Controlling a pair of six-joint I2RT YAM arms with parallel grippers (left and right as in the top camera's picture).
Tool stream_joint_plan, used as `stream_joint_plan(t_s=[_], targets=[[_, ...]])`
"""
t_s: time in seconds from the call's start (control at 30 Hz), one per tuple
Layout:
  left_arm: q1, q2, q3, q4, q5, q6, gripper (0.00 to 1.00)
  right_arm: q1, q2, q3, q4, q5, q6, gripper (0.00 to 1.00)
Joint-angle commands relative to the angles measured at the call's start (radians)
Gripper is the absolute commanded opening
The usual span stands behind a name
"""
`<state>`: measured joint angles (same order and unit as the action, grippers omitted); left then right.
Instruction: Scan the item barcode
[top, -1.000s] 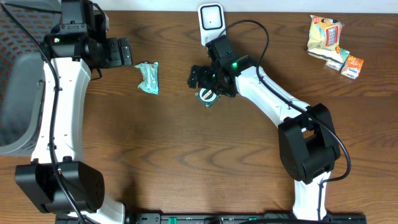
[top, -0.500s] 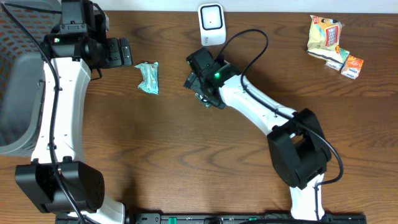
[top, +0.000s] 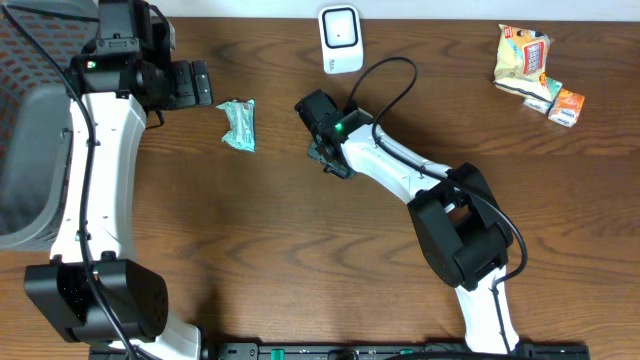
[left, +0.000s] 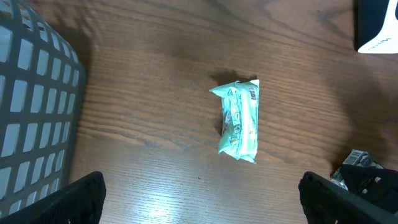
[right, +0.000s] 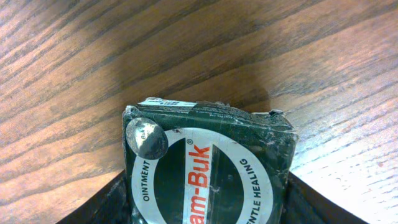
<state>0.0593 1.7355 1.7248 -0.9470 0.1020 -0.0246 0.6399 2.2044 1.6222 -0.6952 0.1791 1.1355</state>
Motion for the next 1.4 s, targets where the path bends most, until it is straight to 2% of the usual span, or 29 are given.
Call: stream_joint_plan(t_s=[0.0, 0.1, 0.2, 0.3, 0.5, 0.7, 0.8, 0.93, 1.0, 1.2, 1.37], targets=[[-0.002, -0.002, -0.004, -0.006, -0.002, 0.013, 0.98, -0.011, 0.014, 0.012, -0.043, 0.025, -0.138, 0.56], [-0.002, -0.002, -0.004, -0.006, -0.002, 0.013, 0.98, -0.034, 0.003, 0.013, -0.065, 0.028, -0.345, 0.54], [-0.002, -0.002, -0.004, -0.006, -0.002, 0.013, 0.98, -0.058, -0.017, 0.013, -0.078, 0.028, -0.648, 0.48], [-0.002, -0.002, -0.004, -0.006, -0.002, 0.013, 0.98, -0.077, -0.047, 0.013, -0.106, 0.024, -0.922, 0.47], [-0.002, -0.002, -0.004, -0.006, -0.002, 0.013, 0.98, -0.103, -0.111, 0.013, -0.139, 0.020, -1.328, 0.48], [-0.002, -0.002, -0.004, -0.006, -0.002, 0.013, 0.98, -0.152, -0.115, 0.013, -0.137, -0.082, -1.446, 0.59], [-0.002, -0.002, -0.004, -0.006, -0.002, 0.013, 0.98, -0.184, -0.115, 0.013, -0.142, -0.161, -1.519, 0.77], [-0.002, -0.002, -0.004, -0.006, -0.002, 0.013, 0.98, -0.229, -0.115, 0.013, -0.140, -0.189, -1.550, 0.95], [-0.002, -0.002, -0.004, -0.006, -0.003, 0.013, 0.98, -0.251, -0.115, 0.013, -0.130, -0.212, -1.547, 0.95], [-0.002, -0.002, -0.004, -0.006, -0.002, 0.013, 0.97, -0.296, -0.115, 0.013, -0.130, -0.486, -1.539, 0.99], [-0.002, -0.002, -0.004, -0.006, -0.002, 0.013, 0.98, -0.299, -0.115, 0.013, -0.130, -0.518, -1.542, 0.99]])
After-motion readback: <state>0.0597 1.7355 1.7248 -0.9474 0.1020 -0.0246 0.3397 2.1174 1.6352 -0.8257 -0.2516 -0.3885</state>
